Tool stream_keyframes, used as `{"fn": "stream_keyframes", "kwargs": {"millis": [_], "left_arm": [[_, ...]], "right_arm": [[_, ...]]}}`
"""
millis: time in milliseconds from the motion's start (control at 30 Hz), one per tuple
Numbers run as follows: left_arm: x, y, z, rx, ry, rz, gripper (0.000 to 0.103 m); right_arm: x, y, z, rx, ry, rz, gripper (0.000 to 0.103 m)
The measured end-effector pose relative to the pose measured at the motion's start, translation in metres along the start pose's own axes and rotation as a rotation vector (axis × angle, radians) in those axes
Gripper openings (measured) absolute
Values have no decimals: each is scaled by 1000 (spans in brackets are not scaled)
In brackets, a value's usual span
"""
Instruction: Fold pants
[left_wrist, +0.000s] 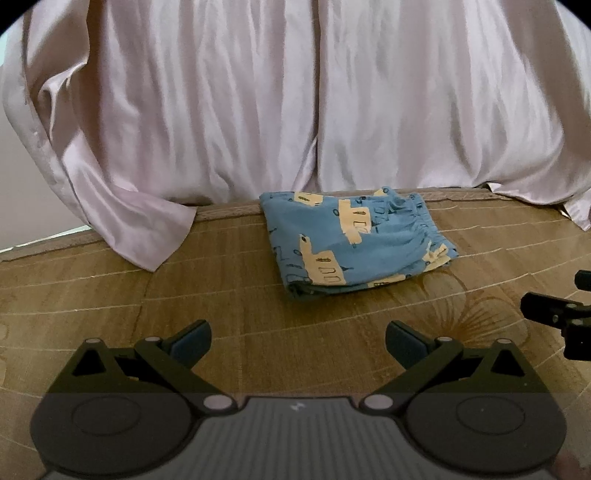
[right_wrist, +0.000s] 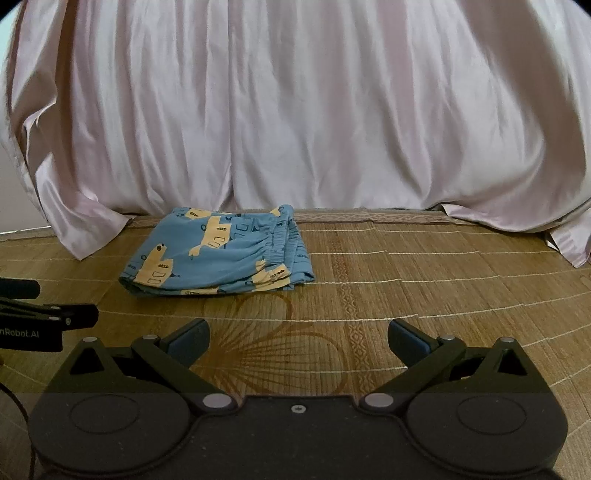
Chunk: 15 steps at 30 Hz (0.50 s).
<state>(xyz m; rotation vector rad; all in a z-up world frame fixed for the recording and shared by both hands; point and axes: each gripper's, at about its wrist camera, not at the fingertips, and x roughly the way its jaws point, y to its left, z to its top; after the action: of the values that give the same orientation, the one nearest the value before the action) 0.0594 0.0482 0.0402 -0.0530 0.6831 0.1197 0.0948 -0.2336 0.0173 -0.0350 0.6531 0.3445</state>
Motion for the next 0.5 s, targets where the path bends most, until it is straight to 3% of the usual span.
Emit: {"fn": "stream_keyframes", "kwargs": {"millis": [500], "left_arm": [[3,4,5,-24,59,19,103]], "right_arm": [[0,-1,-1,0,5,5,102]]}}
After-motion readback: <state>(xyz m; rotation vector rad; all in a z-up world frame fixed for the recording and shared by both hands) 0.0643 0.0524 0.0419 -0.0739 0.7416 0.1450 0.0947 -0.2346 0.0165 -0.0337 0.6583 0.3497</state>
